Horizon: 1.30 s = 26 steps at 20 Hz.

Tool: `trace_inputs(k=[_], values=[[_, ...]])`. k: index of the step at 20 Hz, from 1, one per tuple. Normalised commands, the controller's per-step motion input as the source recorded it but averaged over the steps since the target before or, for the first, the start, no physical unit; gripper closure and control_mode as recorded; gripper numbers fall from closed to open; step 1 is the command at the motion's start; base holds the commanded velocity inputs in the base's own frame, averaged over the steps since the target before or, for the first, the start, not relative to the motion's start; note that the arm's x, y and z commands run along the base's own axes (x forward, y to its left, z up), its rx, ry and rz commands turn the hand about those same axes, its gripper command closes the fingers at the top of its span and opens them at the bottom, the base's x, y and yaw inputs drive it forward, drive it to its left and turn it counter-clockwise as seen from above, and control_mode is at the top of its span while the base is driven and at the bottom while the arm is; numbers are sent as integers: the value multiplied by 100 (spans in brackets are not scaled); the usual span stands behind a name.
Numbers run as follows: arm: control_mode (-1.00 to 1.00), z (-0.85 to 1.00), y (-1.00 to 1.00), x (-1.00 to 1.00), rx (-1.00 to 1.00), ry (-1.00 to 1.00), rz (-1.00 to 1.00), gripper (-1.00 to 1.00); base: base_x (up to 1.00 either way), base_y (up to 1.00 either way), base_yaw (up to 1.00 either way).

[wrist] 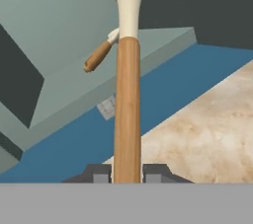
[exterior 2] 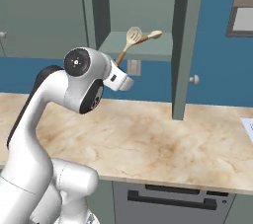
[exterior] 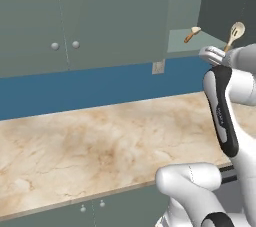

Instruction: Organize the utensils by type. Pick up the wooden spoons from the counter and place them in the open cabinet. Then pick up the metallic utensils from the counter and place them in the open drawer.

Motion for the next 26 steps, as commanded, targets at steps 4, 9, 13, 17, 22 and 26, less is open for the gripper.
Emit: trace_inputs(k=[4,9,13,17,22,26], values=[[-100,4,0,41,3,1,0,100,0,0,0],[-100,13,0,49,1,3,0,100,0,0,0],[-100,16,-9,44,0,7,-2,100,0,0,0],[-100,5,-10,46,1,1,-2,100,0,0,0],[-100,0,-10,47,2,0,-4,100,0,0,0],[-100,2,-4,41,1,0,-4,100,0,0,0]])
